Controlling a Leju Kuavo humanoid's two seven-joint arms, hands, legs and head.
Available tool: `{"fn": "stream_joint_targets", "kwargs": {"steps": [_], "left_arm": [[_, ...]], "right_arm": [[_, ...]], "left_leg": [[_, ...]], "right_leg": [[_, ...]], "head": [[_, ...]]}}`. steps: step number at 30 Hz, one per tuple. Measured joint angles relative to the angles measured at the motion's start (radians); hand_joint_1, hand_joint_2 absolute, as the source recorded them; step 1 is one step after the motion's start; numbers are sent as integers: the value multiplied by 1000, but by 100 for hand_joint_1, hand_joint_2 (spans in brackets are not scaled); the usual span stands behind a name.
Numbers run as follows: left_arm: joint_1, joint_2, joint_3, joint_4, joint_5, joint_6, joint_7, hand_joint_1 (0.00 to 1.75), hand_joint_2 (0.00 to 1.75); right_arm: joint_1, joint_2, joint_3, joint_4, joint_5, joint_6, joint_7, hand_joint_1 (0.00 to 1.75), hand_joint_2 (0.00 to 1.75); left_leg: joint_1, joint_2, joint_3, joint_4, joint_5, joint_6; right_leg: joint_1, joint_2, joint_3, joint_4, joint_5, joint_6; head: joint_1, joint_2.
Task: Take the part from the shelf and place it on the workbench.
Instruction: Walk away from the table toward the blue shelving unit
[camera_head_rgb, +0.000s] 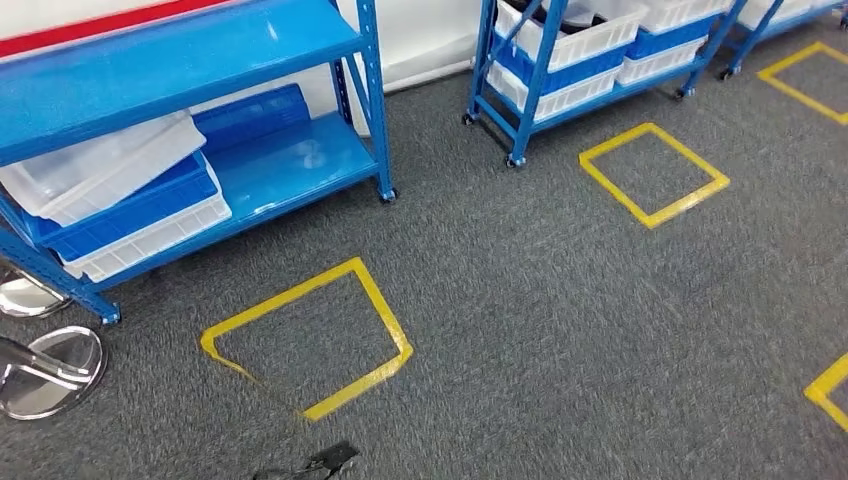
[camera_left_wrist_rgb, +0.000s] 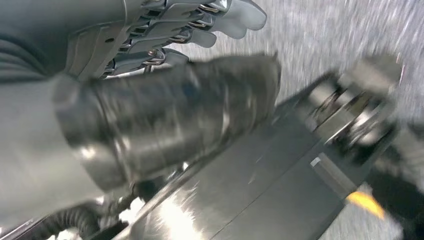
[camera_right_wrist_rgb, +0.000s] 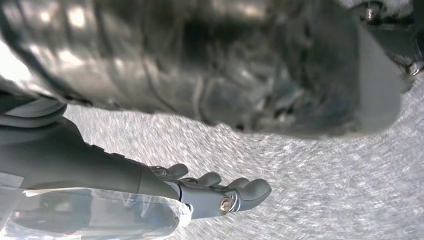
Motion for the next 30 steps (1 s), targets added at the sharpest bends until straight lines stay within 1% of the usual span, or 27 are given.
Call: {"fn": "stream_joint_targets", "kwargs": {"steps": [1, 2, 3, 4, 5, 6, 7, 8, 9, 10, 11, 12, 13, 14, 15, 17, 18, 19, 20, 21, 22, 24, 25, 26, 28, 29, 30], "left_arm": [[8, 6, 0, 0, 12, -6, -14, 0, 0], [13, 13, 0, 0, 17, -12, -23, 0, 0], [16, 19, 0, 0, 19, -15, -29, 0, 0], [19, 24, 0, 1, 20, -17, -33, 0, 0], [21, 28, 0, 1, 21, -18, -35, 0, 0], [23, 32, 0, 1, 21, -19, -35, 0, 0], [24, 35, 0, 1, 20, -18, -36, 0, 0], [23, 36, 0, 1, 19, -17, -37, 0, 0], [21, 38, 0, 1, 16, -15, -38, 0, 0], [18, 39, 0, 1, 13, -12, -40, 0, 0], [16, 40, 0, 1, 11, -10, -42, 0, 0], [15, 41, 0, 1, 10, -9, -44, 0, 0], [15, 43, 0, 1, 11, -14, -44, 0, 0], [17, 44, 0, 1, 15, -23, -40, 0, 0], [18, 45, 0, 1, 19, -38, -34, 0, 0], [19, 41, -2, 2, 20, -72, -18, 0, 0], [19, 38, -4, 2, 14, -81, -12, 0, 0], [19, 33, -7, 2, 5, -83, -9, 0, 0], [18, 28, -10, 2, -4, -79, -7, 0, 0], [15, 23, -12, 2, -13, -69, -9, 0, 0], [10, 17, -13, 2, -19, -57, -13, 0, 0], [-7, 2, -14, 2, -30, -36, -24, 0, 0], [-18, -7, -16, 2, -33, -29, -27, 0, 0], [-25, -14, -20, 2, -34, -24, -28, 0, 0], [-30, -23, -28, 2, -16, -8, -37, 0, 0], [-26, -24, -30, 2, 7, 5, -50, 0, 0], [-21, -25, -29, 2, 41, 21, -71, 0, 0]], "right_arm": [[1, 0, 0, 0, 10, 9, 1, 0, 0], [3, -1, 0, 1, 17, 15, 2, 0, 0], [5, -1, 0, 1, 21, 20, 3, 0, 0], [7, -2, 1, 1, 23, 22, 4, 0, 0], [9, -2, 1, 1, 23, 22, 3, 0, 0], [10, -3, 1, 1, 22, 20, 2, 0, 0], [10, -3, 1, 1, 20, 17, 0, 0, 0], [9, -3, 1, 1, 18, 14, -1, 0, 0], [7, -2, 1, 1, 17, 13, -1, 0, 0], [4, -1, 1, 1, 15, 13, 2, 0, 0], [1, -1, 1, 1, 15, 13, 8, 0, 0], [-2, 0, 1, 1, 14, 13, 15, 0, 0], [-5, 2, 1, 1, 11, 13, 21, 0, 0], [-7, 3, 1, 1, 8, 12, 24, 0, 0], [-9, 4, 1, 1, 4, 12, 23, 0, 0], [-9, 4, 1, 1, 0, 21, 19, 0, 0], [-9, 3, 1, 1, -1, 25, 17, 0, 0], [-9, 3, 1, 1, -2, 26, 18, 0, 0], [-9, 2, 1, 1, -5, 22, 18, 0, 0], [-9, 2, 1, 1, -13, 12, 19, 0, 0], [-9, 1, 1, 1, -24, -4, 19, 0, 0], [-7, -1, 1, 1, -56, -46, 17, 0, 0], [-4, -3, 0, 1, -72, -67, 15, 0, 0], [0, -5, -1, 1, -90, -84, 15, 0, 0], [8, -8, -11, 1, -147, -113, 12, 0, 0], [11, -10, -21, 1, -188, -131, 9, 0, 0], [14, -11, -37, 1, -232, -153, 7, 0, 0]], "left_leg": [[1, -9, 2, -3, 1, 3], [1, -21, 3, -4, 0, 6], [1, -35, 3, -3, 0, 7], [1, -51, 4, -3, -1, 8], [1, -69, 5, -1, -3, 7], [2, -86, 6, 3, -5, 6], [3, -103, 6, 8, -8, 2], [2, -117, 3, 16, -12, -3], [2, -131, -2, 23, -16, -8], [3, -142, -7, 28, -17, -13], [4, -152, -11, 30, -17, -19], [7, -162, -14, 28, -16, -24], [10, -163, -15, 28, -16, -30], [10, -149, -18, 36, -21, -35], [9, -125, -30, 62, -34, -40], [8, -67, -80, 163, -81, -48], [10, -52, -111, 220, -102, -50], [12, -44, -134, 258, -110, -51], [12, -38, -141, 267, -103, -52], [13, -33, -131, 243, -82, -50], [12, -22, -106, 192, -51, -48], [4, 21, -47, 78, -8, -38], [-1, 36, -29, 43, 0, -31], [-6, 42, -21, 28, -2, -24], [-9, 25, -18, 23, -3, -12], [-7, 18, -13, 17, -2, -7], [-4, 12, -8, 11, -1, -1]], "right_leg": [[-3, 26, -26, 54, -26, 2], [-4, 42, -62, 119, -52, 3], [-5, 48, -95, 175, -68, 4], [-6, 51, -117, 205, -65, 5], [-7, 52, -123, 199, -44, 6], [-10, 58, -111, 157, -6, 7], [-15, 76, -89, 94, 33, 7], [-19, 101, -67, 36, 59, 7], [-23, 123, -52, -4, 74, 7], [-24, 138, -45, -23, 76, 5], [-22, 139, -44, -25, 73, 3], [-19, 129, -41, -25, 74, -2], [-18, 118, -37, -30, 76, -8], [-19, 107, -30, -35, 78, -15], [-20, 95, -23, -41, 79, -20], [-18, 70, -14, -47, 78, -28], [-16, 55, -12, -48, 76, -30], [-14, 41, -10, -48, 74, -32], [-13, 27, -8, -48, 71, -32], [-13, 15, -6, -47, 68, -31], [-12, 4, -2, -47, 65, -30], [-9, -18, 5, -47, 57, -22], [-7, -26, 9, -48, 54, -17], [-5, -35, 12, -49, 51, -11], [-3, -47, 21, -56, 47, 0], [-4, -40, 25, -55, 43, 6], [-6, -22, 21, -43, 31, 10]], "head": [[2, 0], [4, 0], [4, 0], [4, 0], [4, 0], [4, 0], [4, 0], [5, 0], [4, 0], [4, 0], [5, 0], [5, 0], [5, 0], [3, 0], [-1, 0], [-9, 0], [-10, 0], [-10, 0], [-11, 0], [-11, 0], [-11, 0], [-10, 0], [-9, 0], [-8, 0], [-6, 0], [-5, 0], [-3, 0]]}}
